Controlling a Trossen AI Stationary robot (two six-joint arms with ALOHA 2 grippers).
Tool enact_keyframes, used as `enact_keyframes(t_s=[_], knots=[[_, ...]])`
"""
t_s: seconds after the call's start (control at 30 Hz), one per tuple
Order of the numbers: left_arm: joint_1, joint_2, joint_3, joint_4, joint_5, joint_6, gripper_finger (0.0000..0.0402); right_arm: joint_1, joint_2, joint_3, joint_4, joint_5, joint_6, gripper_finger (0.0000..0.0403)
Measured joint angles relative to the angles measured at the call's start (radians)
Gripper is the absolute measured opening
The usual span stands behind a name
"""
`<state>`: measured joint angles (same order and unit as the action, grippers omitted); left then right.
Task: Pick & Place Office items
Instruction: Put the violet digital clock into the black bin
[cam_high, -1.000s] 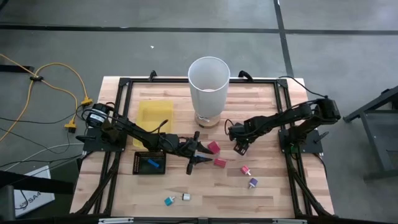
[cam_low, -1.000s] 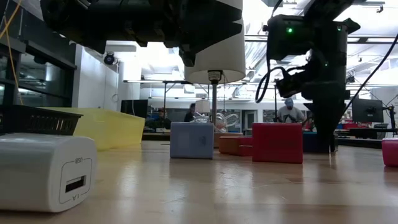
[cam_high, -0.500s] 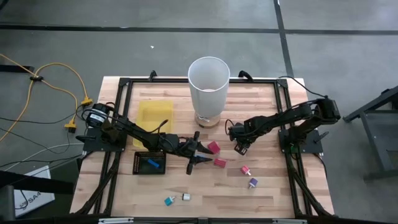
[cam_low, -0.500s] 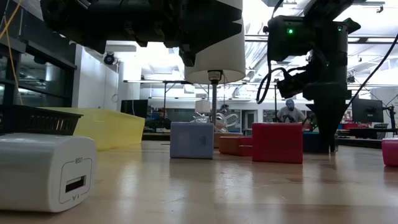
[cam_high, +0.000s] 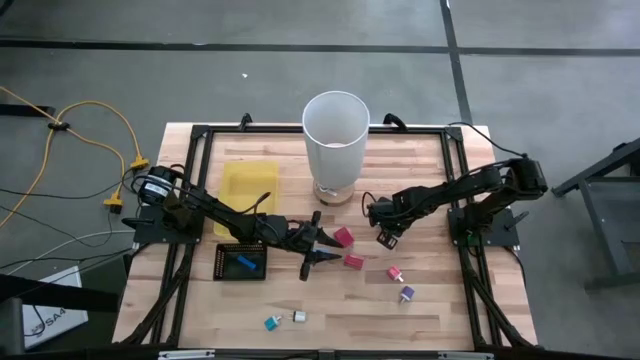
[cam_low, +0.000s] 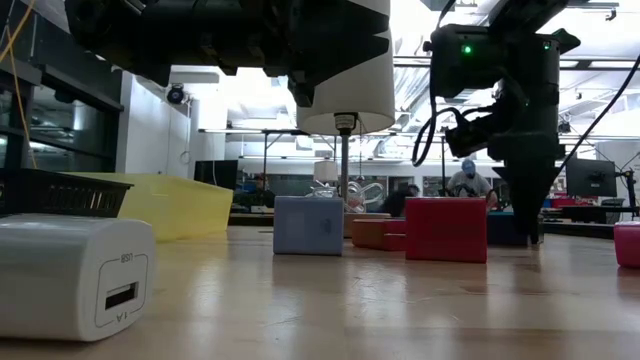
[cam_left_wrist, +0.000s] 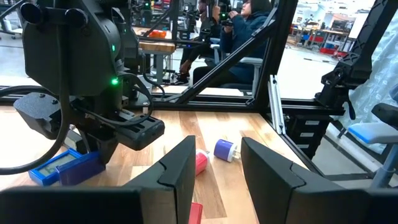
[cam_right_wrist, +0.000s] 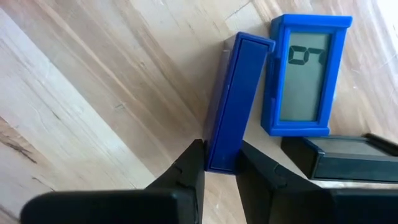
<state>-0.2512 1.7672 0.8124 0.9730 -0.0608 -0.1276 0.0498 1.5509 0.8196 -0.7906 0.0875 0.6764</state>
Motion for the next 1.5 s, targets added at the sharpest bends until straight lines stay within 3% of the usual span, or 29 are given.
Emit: enact_keyframes(t_s=[0.4, 0.87, 1.23, 1.5], knots=[[0.0, 0.0, 0.0, 0.0, 0.0, 0.0, 0.0124, 0.022, -0.09, 0.0, 0.003, 0.029, -0.084, 0.0055], [0.0, 0.0, 0.0, 0.0, 0.0, 0.0, 0.0124, 0.193, -0.332, 0.0, 0.114, 0.044, -0.193, 0.0054], [0.0, 0.0, 0.0, 0.0, 0.0, 0.0, 0.0124, 0.365, -0.354, -0.002, 0.285, 0.055, -0.32, 0.0055], [0.0, 0.0, 0.0, 0.0, 0.0, 0.0, 0.0124, 0.422, -0.354, 0.0, 0.435, 0.097, -0.385, 0.0055]])
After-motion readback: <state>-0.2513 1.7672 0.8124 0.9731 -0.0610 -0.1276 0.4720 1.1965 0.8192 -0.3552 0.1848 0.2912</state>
